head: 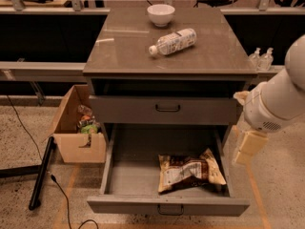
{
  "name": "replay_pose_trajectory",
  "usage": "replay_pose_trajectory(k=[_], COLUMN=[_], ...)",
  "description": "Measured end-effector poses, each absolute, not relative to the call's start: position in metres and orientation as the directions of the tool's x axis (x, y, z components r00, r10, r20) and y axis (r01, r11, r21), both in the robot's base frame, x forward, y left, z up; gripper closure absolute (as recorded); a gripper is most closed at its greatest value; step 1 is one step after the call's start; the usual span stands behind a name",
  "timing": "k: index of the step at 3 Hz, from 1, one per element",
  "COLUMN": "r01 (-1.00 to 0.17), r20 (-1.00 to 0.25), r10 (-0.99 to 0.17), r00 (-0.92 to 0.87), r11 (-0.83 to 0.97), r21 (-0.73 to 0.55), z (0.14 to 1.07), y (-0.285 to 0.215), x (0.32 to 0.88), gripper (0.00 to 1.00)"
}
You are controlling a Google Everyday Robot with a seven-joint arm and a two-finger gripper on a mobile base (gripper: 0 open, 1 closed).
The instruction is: Pick brown chip bag from middle drawer and place on counter
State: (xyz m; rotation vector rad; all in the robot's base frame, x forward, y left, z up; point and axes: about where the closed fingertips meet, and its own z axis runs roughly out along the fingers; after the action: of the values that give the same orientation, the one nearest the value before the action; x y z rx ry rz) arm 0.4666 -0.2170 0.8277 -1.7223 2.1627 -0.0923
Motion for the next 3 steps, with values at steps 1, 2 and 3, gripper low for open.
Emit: replay_pose_trajectory(k=[1, 2, 3], r01=[-0.932, -0.942, -0.944], r20=[-0.284, -0.277, -0.280], r10=[-0.955, -0.960, -0.959], r00=[-0.089, -0.034, -0.036], r11=[0.180, 0.123, 0.124], r21=[-0.315, -0.312, -0.305], z=[0.776, 0.722, 0.717], y=[-0.206, -0.197, -0.197], x=[0.491, 0.521, 0.521], gripper=[0.00, 0.00, 0.00])
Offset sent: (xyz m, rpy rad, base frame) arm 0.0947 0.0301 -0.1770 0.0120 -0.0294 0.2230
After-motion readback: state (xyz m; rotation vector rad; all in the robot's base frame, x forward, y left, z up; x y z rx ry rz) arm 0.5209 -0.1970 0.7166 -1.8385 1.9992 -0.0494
